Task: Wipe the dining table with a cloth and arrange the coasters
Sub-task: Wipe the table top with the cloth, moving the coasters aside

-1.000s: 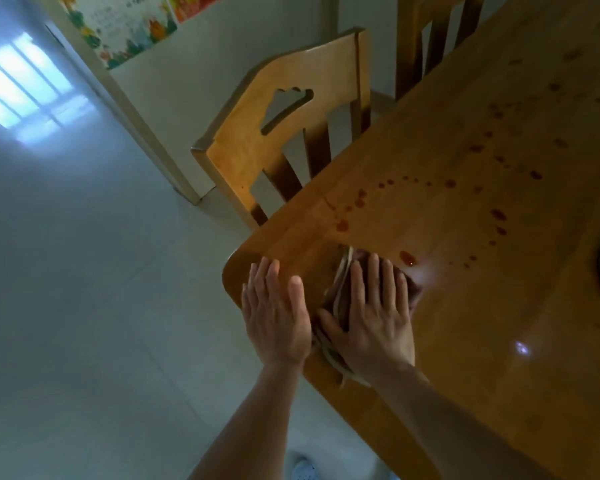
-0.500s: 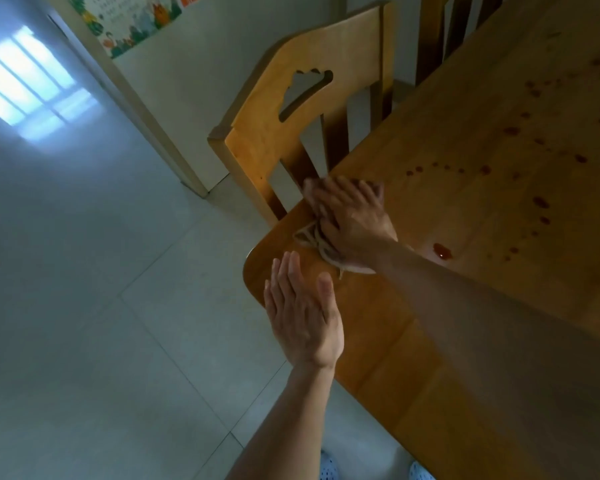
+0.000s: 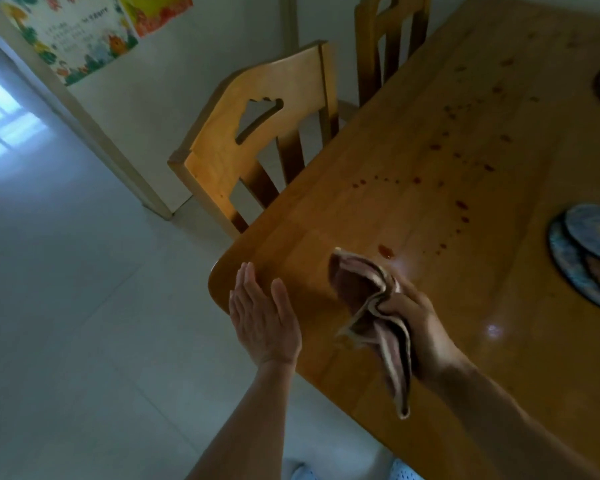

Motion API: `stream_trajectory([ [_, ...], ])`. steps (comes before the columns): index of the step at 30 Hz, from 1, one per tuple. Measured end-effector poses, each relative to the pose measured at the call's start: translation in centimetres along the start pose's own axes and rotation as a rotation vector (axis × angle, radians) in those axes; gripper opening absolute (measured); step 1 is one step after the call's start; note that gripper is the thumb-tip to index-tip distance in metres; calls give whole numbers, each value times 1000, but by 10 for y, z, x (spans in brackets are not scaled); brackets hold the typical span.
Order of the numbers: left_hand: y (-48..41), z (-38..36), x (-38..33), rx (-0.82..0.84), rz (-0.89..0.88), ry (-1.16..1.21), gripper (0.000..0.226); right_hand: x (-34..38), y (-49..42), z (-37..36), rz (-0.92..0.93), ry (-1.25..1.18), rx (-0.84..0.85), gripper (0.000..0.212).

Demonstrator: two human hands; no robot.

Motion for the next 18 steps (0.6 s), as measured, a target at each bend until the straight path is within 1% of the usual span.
stream_trajectory([
  [1,0,0,0,0,-12,-7,58,2,7,5,41,-10,-71,53],
  [2,0,0,0,4,-17,-15,58,-1,13,11,105,71,-184,56],
  [3,0,-1,1,13,-15,-26,59,-7,16,16,148,207,-309,57],
  [4,0,-2,1,22,-7,-38,59,-14,17,18,151,377,-410,59],
  [5,0,-3,2,24,1,-48,60,-25,15,18,150,589,-459,56],
  [7,0,-5,3,-3,-8,-57,61,-49,8,8,203,1121,-430,40],
  [8,-1,-5,4,-29,-28,-62,60,-60,2,2,233,1318,-373,44],
  [9,-1,-6,4,-55,-53,-72,59,-66,-5,-3,237,1407,-280,48],
  [12,-1,-8,4,-62,-79,-97,57,-59,-31,-15,335,1510,-153,50],
  [15,-1,-6,1,-14,-13,-80,58,-32,-67,-27,302,1464,7,60],
  [16,-2,-5,1,-20,-18,-75,56,-24,-83,-32,316,1442,12,63],
  [18,-2,-6,2,-68,-55,-75,50,-12,-116,-43,381,1452,-77,68],
])
Point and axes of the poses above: each hand's wrist, its own y-axis away from the middle knuckle, its own z-axis out of the back of the hand, x = y × z, the point moved 1 cm from there along -y, towards the middle knuckle, and after that the axes turned 8 degrees about -z, right-handed, at the moved point
